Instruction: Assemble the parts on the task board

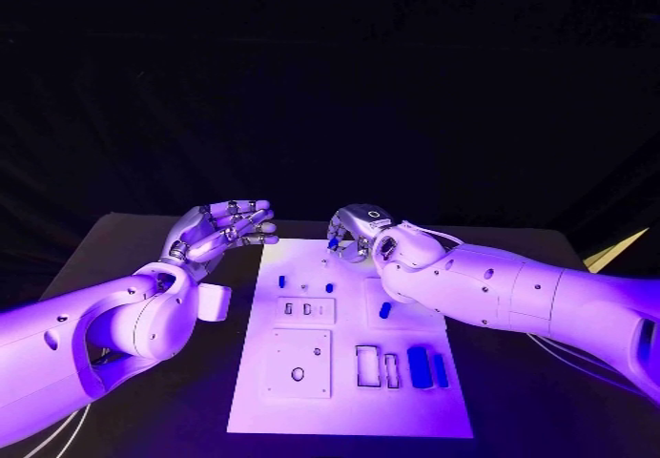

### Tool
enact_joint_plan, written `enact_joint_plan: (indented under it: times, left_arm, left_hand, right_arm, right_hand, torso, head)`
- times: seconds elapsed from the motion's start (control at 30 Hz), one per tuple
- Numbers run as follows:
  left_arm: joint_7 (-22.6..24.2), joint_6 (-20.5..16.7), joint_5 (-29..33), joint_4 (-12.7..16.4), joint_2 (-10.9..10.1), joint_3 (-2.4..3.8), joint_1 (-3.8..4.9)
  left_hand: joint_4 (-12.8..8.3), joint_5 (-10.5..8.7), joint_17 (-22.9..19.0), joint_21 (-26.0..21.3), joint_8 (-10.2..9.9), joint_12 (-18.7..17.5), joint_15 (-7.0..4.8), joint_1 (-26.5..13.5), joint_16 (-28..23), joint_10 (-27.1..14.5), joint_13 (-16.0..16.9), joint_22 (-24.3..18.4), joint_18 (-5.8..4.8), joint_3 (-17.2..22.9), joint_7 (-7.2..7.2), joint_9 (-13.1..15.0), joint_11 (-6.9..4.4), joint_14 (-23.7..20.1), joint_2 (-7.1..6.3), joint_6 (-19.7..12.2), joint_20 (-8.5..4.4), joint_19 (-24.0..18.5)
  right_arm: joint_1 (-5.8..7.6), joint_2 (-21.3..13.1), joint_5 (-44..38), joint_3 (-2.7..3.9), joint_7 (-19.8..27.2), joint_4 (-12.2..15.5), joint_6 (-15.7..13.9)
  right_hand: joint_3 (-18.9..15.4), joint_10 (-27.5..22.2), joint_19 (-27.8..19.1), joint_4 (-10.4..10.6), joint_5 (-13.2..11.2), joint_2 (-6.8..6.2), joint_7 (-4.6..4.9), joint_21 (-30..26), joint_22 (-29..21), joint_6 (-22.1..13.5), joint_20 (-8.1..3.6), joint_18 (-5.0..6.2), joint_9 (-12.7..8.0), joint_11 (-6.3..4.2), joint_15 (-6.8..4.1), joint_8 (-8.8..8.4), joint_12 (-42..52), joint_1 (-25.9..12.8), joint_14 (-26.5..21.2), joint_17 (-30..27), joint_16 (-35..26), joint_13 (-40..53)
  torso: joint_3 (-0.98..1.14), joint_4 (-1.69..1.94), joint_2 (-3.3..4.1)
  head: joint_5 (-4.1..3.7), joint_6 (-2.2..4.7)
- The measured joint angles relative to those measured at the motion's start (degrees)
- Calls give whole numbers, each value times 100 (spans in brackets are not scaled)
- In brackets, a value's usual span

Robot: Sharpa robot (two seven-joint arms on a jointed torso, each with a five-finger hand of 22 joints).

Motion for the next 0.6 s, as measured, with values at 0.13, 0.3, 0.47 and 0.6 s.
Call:
enact_joint_plan:
  times: [0.13, 0.3, 0.47, 0.6]
  left_arm:
    - [-3, -1, 0, -14, 14, 0, 14]
    - [-5, -3, 0, -28, 25, 0, 27]
    - [-5, -4, 0, -31, 30, 0, 34]
    - [-5, -4, 0, -33, 37, 0, 37]
  left_hand:
    - [0, 0, 0, 0, 0, 0, 0, 0, 0, 0, 0, 0, 0, 0, 0, 0, 0, 0, 0, 0, 0, 0]
    - [0, 0, 0, 0, 0, 0, 0, 0, 0, 0, 0, 0, 0, 0, 0, 0, 0, 0, 0, 0, 0, 0]
    - [0, 0, 0, 0, 0, 0, 0, 0, 0, 0, 0, 1, 0, 0, 0, 0, 0, 0, 0, 0, 0, 0]
    - [0, 0, 0, 0, 0, 0, 0, 0, 0, 0, 0, 1, 0, 0, 0, 1, 0, 0, 0, 0, 0, 0]
  right_arm:
    - [-26, 51, 0, -1, 5, -58, 41]
    - [-47, 85, 0, -1, 7, -112, 92]
    - [-49, 114, 0, 5, 12, -147, 114]
    - [-50, 147, 0, 8, 12, -191, 116]
  right_hand:
    - [0, 9, 0, 0, 0, 0, 0, 0, 0, 0, 0, 0, 0, 6, 0, 0, -23, 0, 0, 0, 0, 0]
    - [0, 9, 0, 0, 0, 0, 0, 1, 4, 0, 0, 0, 5, 6, 0, 0, -23, 0, 0, 0, 1, 0]
    - [0, 9, 0, 0, 0, 0, 0, 2, 7, 0, 0, 0, 58, 6, 0, 0, -23, 0, 0, 0, 21, 0]
    - [0, 9, 0, -1, 0, 0, 1, 2, 7, -3, 0, 0, 103, 6, 0, 0, -23, 0, 0, 0, 21, 0]
  torso:
    - [1, 2, 3]
    - [1, 5, 4]
    - [2, -4, 7]
    - [3, -8, 10]
  head:
    - [8, -10]
    - [24, -21]
    - [32, -32]
    - [38, -34]
